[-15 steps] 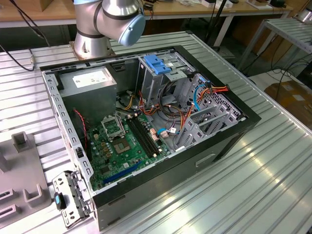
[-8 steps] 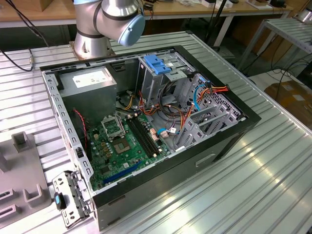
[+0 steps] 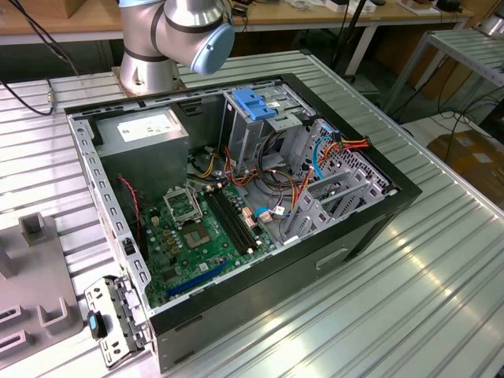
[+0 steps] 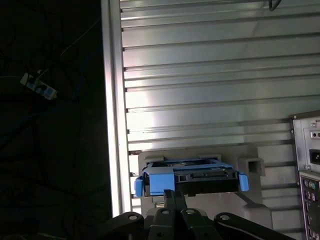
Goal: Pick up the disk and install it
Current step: 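Pick up the disk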
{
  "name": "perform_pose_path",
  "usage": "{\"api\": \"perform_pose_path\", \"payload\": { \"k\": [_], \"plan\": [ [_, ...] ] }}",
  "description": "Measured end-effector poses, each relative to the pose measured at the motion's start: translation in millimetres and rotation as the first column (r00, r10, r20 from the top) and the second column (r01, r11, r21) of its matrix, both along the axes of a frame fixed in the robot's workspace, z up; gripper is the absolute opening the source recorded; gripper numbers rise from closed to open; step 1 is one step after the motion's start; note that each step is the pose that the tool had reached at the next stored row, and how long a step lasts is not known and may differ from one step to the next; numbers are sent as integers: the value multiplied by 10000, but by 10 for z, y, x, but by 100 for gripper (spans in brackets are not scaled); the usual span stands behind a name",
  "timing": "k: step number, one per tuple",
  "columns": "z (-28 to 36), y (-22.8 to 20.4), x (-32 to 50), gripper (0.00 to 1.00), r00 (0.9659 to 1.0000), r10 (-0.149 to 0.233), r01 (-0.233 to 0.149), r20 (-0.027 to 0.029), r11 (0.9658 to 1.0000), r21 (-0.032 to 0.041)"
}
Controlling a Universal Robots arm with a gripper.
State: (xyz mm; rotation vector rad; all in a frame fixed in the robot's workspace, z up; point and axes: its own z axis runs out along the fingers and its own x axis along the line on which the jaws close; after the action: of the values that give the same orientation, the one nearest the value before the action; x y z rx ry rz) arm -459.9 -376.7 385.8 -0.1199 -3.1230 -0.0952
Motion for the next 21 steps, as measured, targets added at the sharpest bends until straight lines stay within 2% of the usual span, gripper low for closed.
{"api": "perform_pose_path", "payload": {
  "k": [7, 13, 16, 20, 21],
  "plan": [
    [0, 0, 0, 10, 9998, 203, -203, 0, 9998, 9],
    [0, 0, 0, 10, 9969, 783, -783, 1, 9969, 10],
    [0, 0, 0, 10, 9914, 1310, -1310, 0, 9914, 10],
    [0, 0, 0, 10, 9839, 1788, -1788, 0, 9839, 11],
    [0, 0, 0, 10, 9794, 2022, -2022, 0, 9794, 10]
  ]
}}
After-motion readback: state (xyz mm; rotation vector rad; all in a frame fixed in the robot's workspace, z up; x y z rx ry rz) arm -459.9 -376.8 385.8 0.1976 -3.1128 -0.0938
